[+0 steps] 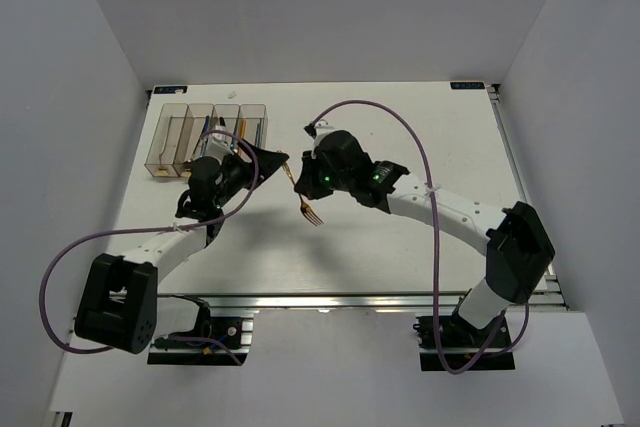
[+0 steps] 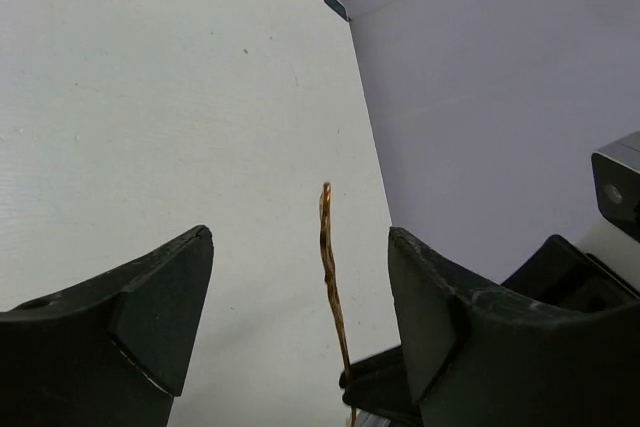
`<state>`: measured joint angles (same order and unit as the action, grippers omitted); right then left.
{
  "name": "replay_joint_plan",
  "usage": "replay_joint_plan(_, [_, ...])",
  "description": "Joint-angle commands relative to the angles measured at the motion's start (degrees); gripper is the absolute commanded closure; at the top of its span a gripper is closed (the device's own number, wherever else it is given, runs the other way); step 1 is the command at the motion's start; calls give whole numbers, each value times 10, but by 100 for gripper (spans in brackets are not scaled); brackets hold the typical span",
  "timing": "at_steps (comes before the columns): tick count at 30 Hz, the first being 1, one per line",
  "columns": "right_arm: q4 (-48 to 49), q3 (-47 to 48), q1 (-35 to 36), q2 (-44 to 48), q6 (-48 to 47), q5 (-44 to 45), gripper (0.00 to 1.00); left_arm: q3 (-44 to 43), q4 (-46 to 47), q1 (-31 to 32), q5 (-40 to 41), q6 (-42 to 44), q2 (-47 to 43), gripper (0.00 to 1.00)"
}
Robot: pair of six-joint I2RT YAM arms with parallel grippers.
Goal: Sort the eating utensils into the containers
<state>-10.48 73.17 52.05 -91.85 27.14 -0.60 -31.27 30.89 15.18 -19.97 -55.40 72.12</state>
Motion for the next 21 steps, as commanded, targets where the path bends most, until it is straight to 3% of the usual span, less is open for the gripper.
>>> replay_joint_plan(1, [33,20,16,7,12,-22,100,-18,32,7,-4,-12,6,21])
replay_joint_plan(7, [27,53,20,-21,6,-29,100,-21,62,17,-29,-28,18,41])
replay_joint_plan(8, [27,61,19,-26,6,-28,100,-24,65,16,-35,-28,20,50])
replay_joint_plan(9, [26,64,20,-27,5,-28,100,-26,67,17,-40,-28,24,72])
replay_joint_plan(10, [28,65,20,-26,4,-28,100,-30,65,17,-44,-27,27,85])
replay_joint_plan(12, [35,59,20,-18,1,-30,98,-39,58,16,-55,-10,32,100])
replay_joint_plan(14, [39,48,19,7,-7,-13,60,-85,-14,6,-62,26,41,100])
replay_joint_plan(15, [40,39,19,18,-11,-3,27,-115,-61,-1,-62,99,44,100])
replay_joint_plan(16, [39,16,14,33,-19,27,11,-153,-193,-16,-51,148,56,100])
replay_joint_plan(17, [34,1,10,64,-21,39,11,-244,-273,-22,3,208,66,100])
replay_joint_plan(18, [33,-14,-4,80,-22,51,11,-296,-352,-24,47,323,82,100])
replay_joint_plan(19, [34,-48,-14,97,-23,62,11,-349,-484,-31,86,364,125,100])
replay_joint_plan(21, [41,-84,-48,144,-24,56,11,-498,-620,-44,119,450,173,100])
